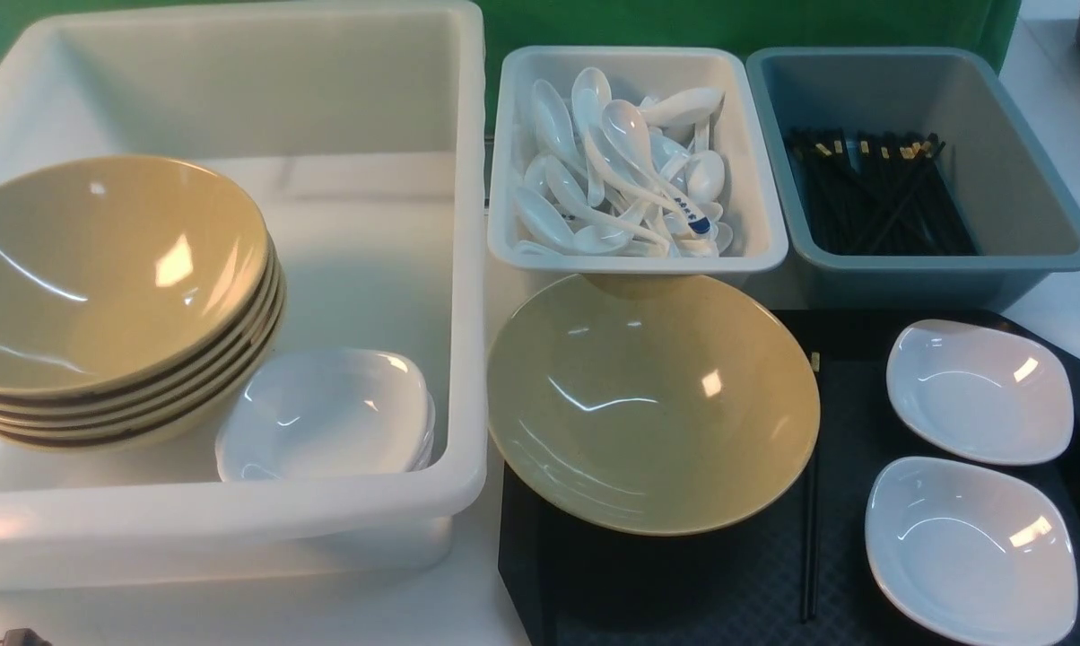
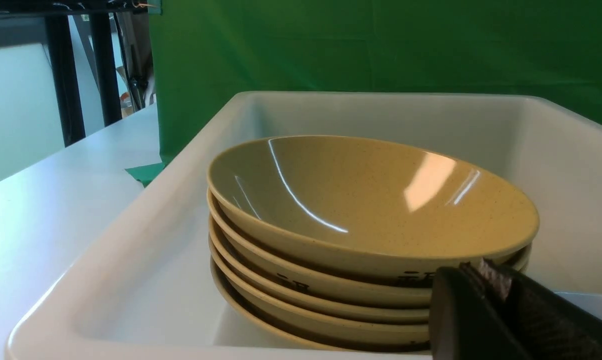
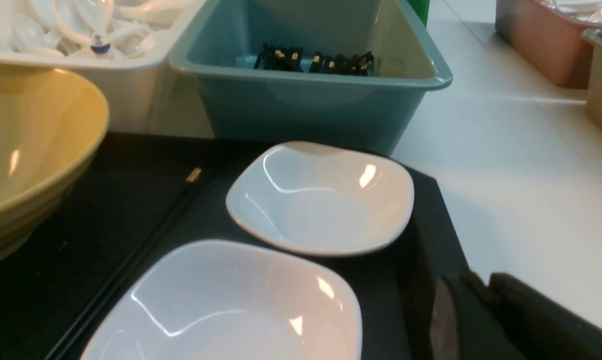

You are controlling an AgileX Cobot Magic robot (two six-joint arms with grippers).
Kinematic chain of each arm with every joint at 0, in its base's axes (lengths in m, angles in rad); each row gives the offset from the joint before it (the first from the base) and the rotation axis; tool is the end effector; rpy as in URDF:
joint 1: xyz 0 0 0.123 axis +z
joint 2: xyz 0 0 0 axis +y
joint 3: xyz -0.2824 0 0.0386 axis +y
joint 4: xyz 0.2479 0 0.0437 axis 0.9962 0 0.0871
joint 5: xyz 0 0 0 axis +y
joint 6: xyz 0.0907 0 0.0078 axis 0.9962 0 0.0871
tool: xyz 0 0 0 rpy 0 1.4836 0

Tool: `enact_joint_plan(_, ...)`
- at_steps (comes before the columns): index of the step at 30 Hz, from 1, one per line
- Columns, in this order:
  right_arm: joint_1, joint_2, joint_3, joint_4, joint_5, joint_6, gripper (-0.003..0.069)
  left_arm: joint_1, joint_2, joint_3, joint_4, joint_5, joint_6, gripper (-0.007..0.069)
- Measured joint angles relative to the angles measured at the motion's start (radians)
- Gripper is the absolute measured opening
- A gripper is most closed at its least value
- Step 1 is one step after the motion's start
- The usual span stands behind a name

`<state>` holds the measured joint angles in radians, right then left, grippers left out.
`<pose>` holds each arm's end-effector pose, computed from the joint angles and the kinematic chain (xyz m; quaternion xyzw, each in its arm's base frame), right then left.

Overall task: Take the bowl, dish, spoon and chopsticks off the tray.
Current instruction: Use the left arm to grab the yellow noodle bowl on the left

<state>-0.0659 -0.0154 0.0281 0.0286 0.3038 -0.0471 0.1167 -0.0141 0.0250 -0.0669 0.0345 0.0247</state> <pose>0.0540 -0.0028 0.1770 0.0154 0.7832 -0.0233 0.6212 0.0560 0.0064 0.2023 -0.0541 0.6900 0.0261 0.7213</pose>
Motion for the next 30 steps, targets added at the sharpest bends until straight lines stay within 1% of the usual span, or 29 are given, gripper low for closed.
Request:
enact_joint_plan(12,0.000,0.000,0.000,0.000,0.015,0.001,0.0109,0.000,0.000,0.000,0.000,0.004,0.000,-0.0008)
enact_joint_plan(24,0.000,0.000,0.000,0.000,0.015,0.001,0.0124,0.000,0.000,0.000,0.000,0.070,0.000,-0.0008)
enact_joint_plan(28,0.000,0.000,0.000,0.000,0.015,0.001,0.0129,0.000,0.000,0.000,0.000,0.142,0.000,-0.0008)
enact_joint_plan(30,0.000,0.000,0.000,0.000,0.015,0.001,0.0131,0.000,0.000,0.000,0.000,0.237,0.000,-0.0008)
